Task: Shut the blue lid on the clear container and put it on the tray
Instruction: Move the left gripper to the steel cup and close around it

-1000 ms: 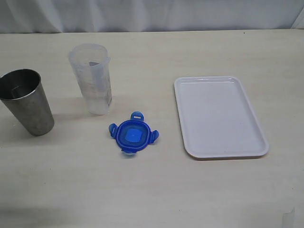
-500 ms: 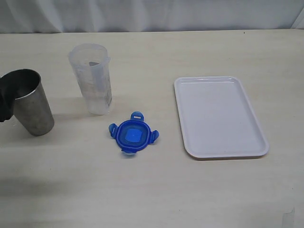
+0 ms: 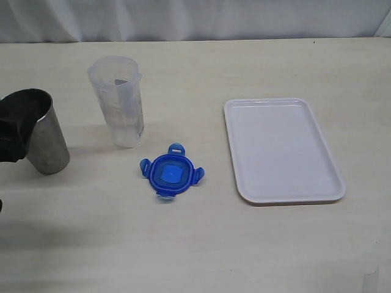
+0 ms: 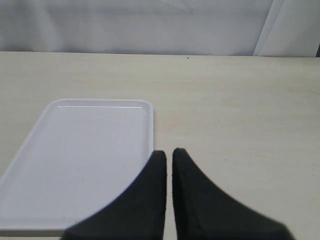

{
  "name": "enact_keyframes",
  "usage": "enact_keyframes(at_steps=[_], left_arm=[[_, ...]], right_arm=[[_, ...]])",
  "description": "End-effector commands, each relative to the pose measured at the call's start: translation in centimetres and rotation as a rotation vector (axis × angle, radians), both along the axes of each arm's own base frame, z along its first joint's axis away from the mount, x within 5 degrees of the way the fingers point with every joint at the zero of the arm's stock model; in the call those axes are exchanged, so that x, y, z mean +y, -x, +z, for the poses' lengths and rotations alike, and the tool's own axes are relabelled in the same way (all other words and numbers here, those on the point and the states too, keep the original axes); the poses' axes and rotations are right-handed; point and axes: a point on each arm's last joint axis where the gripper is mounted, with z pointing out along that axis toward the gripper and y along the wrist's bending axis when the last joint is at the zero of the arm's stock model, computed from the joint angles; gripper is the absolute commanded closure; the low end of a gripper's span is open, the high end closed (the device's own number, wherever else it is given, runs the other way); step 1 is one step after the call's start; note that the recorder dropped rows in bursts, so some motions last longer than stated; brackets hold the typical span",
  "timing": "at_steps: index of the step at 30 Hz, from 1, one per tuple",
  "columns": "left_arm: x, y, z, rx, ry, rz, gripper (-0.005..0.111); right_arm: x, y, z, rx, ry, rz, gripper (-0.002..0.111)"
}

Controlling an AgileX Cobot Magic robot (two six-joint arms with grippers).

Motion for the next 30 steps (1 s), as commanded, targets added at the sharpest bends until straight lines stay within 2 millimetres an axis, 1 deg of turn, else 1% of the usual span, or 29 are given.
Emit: enact_keyframes(at_steps=[1, 4, 7, 11, 15, 17, 19, 21, 22, 24, 26, 30], left_arm=[[-0.2, 0.0, 0.2, -0.025, -0.006, -0.019, 0.002], [-0.3, 0.0, 0.3, -0.038, 0.007, -0.026, 0.002], [-0.6, 0.1, 0.1, -0.018, -0.028, -0.069, 0.002], [-0.1, 0.0, 0.0, -0.006, 0.01, -0.007, 0.002], [-0.1, 0.0, 0.0, 0.003, 0.009, -0.003, 0.002], [0.1, 0.0, -0.1, 0.017, 0.054, 0.026, 0.002], [0.2, 0.0, -0.3, 0.04, 0.053, 0.034, 0.002], [0.0, 0.1, -0.3, 0.042, 0.032, 0.004, 0.002], [-0.4, 0.2, -0.4, 0.043, 0.005, -0.048, 0.002], [-0.7, 0.3, -0.5, 0.044, -0.021, -0.089, 0.002], [-0.7, 0.2, -0.6, 0.056, -0.011, -0.083, 0.002], [-0.7, -0.1, -1.7, 0.115, -0.015, -0.083, 0.002]], right_arm=[[0.0, 0.0, -0.1, -0.003, 0.008, -0.002, 0.104], [0.0, 0.0, -0.1, -0.003, 0.008, -0.002, 0.104], [0.0, 0.0, -0.1, -0.003, 0.008, -0.002, 0.104], [0.0, 0.0, -0.1, -0.003, 0.008, -0.002, 0.104], [0.0, 0.0, -0.1, -0.003, 0.008, -0.002, 0.104], [0.0, 0.0, -0.1, -0.003, 0.008, -0.002, 0.104], [0.0, 0.0, -0.1, -0.003, 0.008, -0.002, 0.104], [0.0, 0.0, -0.1, -0.003, 0.008, -0.002, 0.104], [0.0, 0.0, -0.1, -0.003, 0.008, -0.002, 0.104], [0.0, 0.0, -0.1, -0.003, 0.008, -0.002, 0.104], [0.0, 0.0, -0.1, -0.003, 0.008, -0.002, 0.104], [0.0, 0.0, -0.1, -0.003, 0.008, -0.002, 0.104]])
